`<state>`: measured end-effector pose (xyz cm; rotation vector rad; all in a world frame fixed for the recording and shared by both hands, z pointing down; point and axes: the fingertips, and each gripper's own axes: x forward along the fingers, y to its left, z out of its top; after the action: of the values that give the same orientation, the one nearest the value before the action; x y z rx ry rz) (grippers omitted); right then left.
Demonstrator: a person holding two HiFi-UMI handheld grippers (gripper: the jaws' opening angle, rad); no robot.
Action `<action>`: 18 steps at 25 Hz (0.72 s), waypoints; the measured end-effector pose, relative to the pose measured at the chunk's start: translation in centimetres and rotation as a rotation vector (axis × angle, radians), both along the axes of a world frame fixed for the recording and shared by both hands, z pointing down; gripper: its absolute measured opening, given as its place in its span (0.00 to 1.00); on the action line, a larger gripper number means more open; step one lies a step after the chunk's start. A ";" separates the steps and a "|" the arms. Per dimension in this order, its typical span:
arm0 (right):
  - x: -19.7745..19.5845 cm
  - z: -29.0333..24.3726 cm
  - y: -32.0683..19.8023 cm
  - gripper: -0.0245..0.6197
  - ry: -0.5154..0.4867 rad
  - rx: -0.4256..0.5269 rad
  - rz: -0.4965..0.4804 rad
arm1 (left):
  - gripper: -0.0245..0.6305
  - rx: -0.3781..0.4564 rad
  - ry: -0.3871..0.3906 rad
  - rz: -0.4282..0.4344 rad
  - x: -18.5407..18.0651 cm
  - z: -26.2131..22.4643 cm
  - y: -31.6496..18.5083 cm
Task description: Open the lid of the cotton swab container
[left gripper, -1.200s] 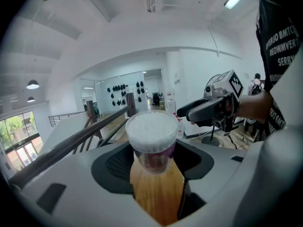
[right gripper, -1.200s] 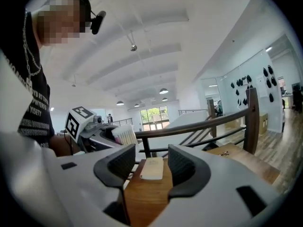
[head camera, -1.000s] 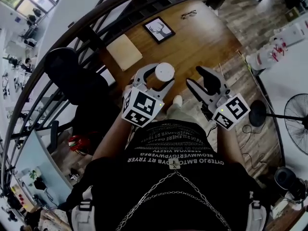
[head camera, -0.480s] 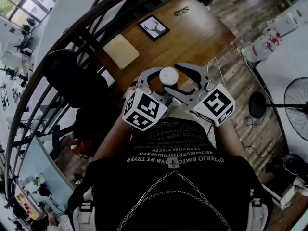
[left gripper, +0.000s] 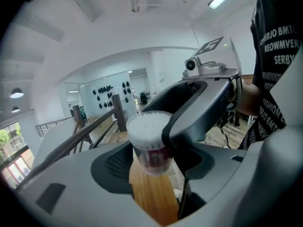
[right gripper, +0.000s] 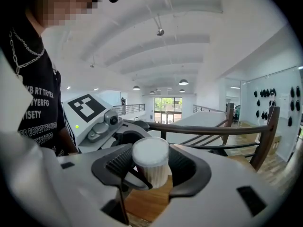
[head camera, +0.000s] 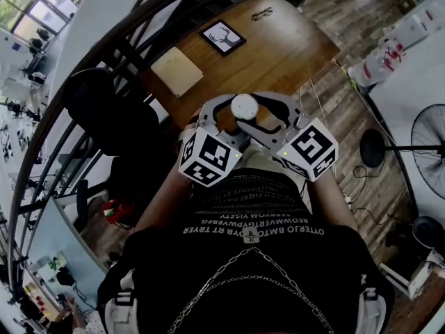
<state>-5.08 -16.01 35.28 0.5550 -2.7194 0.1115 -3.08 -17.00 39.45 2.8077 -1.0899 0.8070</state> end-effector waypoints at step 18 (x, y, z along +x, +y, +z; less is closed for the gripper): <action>-1.4 0.1 0.2 0.44 0.000 0.018 0.012 | 0.45 0.030 0.108 -0.115 -1.2 0.2 0.2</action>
<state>-6.51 -15.86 35.41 0.5763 -2.7202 0.0902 -4.27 -16.83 39.62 2.7453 -1.2426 0.6269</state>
